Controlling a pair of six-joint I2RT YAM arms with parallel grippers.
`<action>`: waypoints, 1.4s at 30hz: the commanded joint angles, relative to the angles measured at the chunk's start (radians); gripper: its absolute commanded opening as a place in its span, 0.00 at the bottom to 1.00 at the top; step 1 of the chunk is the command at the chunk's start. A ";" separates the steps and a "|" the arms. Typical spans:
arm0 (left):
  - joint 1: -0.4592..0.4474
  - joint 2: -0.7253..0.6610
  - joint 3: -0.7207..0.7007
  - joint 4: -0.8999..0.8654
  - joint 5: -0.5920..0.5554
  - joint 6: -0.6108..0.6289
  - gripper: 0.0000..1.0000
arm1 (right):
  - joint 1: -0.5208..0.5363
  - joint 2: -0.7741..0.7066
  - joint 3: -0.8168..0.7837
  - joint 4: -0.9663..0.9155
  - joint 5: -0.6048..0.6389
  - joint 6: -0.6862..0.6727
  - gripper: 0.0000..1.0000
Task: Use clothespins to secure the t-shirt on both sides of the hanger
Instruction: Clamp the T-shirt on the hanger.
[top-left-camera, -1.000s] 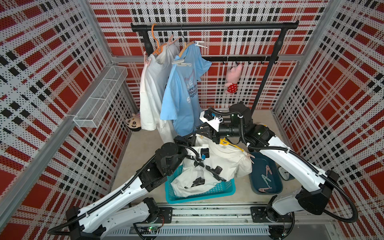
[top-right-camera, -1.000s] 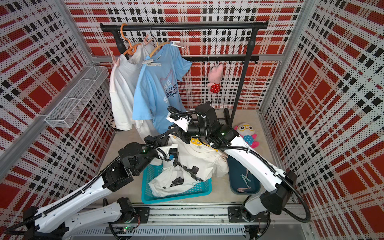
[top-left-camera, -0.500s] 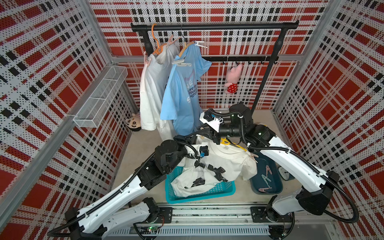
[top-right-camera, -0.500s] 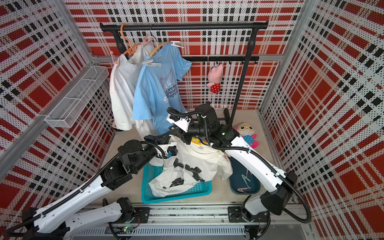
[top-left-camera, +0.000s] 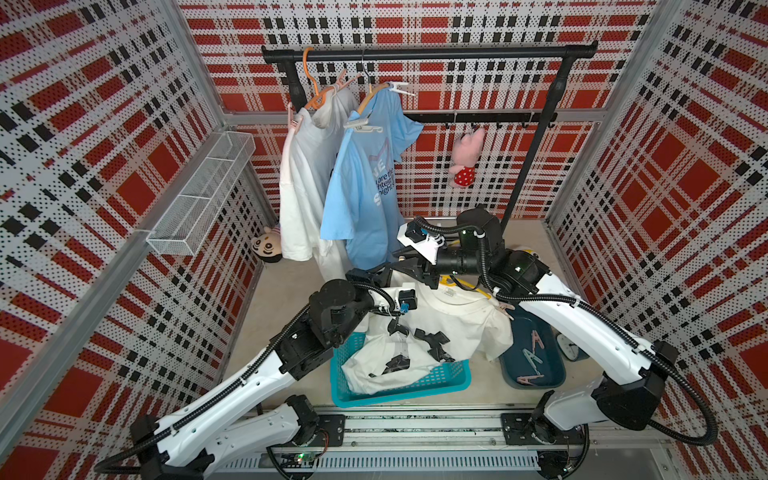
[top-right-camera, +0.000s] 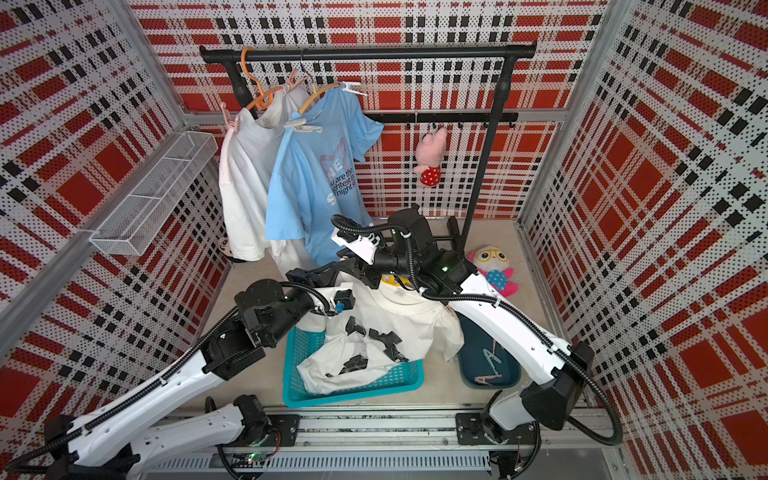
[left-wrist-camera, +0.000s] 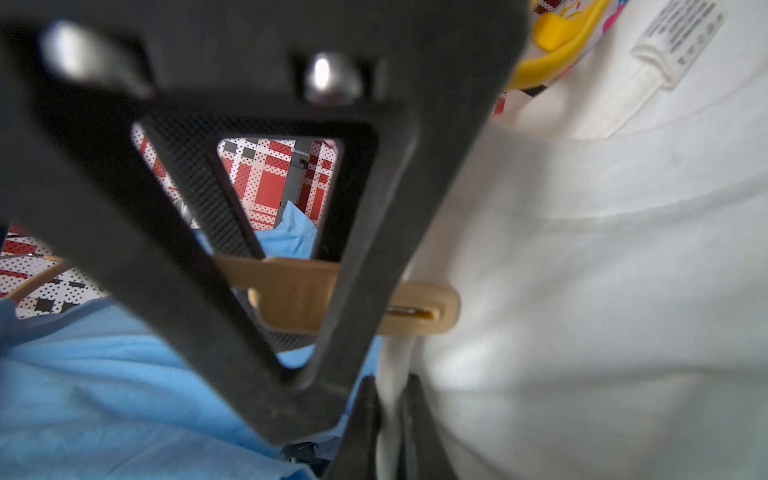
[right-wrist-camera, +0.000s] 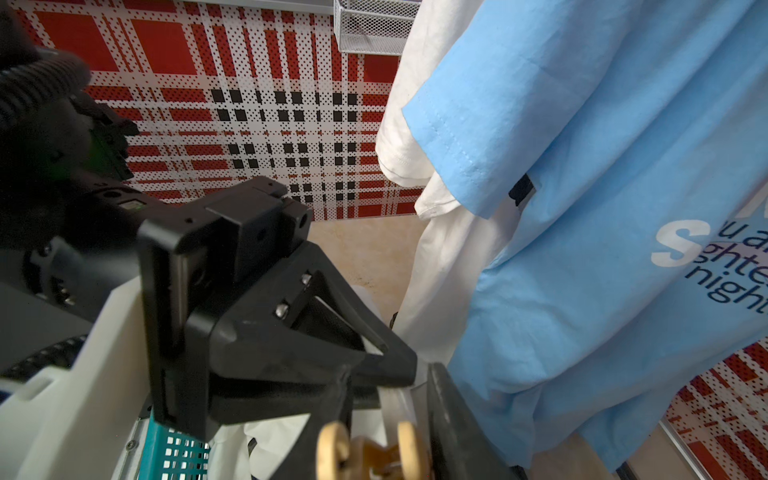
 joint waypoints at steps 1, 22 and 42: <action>0.003 -0.034 -0.001 0.115 -0.020 0.013 0.00 | -0.001 -0.009 0.007 -0.016 0.023 0.002 0.40; 0.031 -0.002 -0.060 0.065 -0.108 0.125 0.00 | -0.001 -0.048 -0.014 0.000 0.120 -0.039 0.66; 0.032 0.045 -0.085 0.069 -0.148 0.223 0.00 | -0.001 0.030 0.033 -0.123 0.083 0.050 0.62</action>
